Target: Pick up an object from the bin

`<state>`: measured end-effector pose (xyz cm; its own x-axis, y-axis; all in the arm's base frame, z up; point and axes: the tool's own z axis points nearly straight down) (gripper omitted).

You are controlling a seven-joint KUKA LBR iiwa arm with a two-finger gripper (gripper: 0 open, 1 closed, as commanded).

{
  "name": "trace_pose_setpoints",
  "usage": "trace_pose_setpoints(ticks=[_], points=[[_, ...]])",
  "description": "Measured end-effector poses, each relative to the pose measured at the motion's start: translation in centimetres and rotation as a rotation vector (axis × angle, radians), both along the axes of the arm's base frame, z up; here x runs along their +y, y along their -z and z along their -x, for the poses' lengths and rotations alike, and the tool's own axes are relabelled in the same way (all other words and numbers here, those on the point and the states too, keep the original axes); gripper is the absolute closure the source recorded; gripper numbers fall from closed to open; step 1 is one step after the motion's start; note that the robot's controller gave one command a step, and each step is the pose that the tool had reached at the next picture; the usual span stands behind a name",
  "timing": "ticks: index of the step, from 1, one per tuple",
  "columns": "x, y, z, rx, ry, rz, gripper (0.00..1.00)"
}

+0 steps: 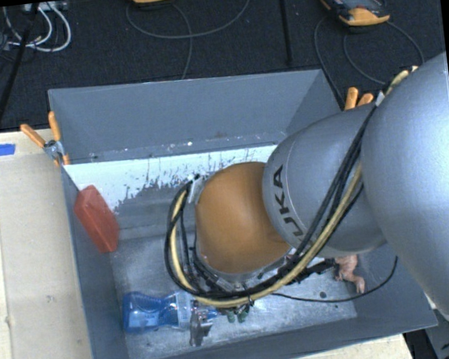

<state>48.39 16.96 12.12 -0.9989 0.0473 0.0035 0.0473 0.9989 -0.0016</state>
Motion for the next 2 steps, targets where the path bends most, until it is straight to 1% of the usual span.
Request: trace_pose_setpoints(ticks=[1,2], points=[[2.3,3.5,0.3,-0.001,-0.139,0.000,0.00],[-1.7,4.6,-0.7,-0.002,-0.148,-0.008,1.00]])
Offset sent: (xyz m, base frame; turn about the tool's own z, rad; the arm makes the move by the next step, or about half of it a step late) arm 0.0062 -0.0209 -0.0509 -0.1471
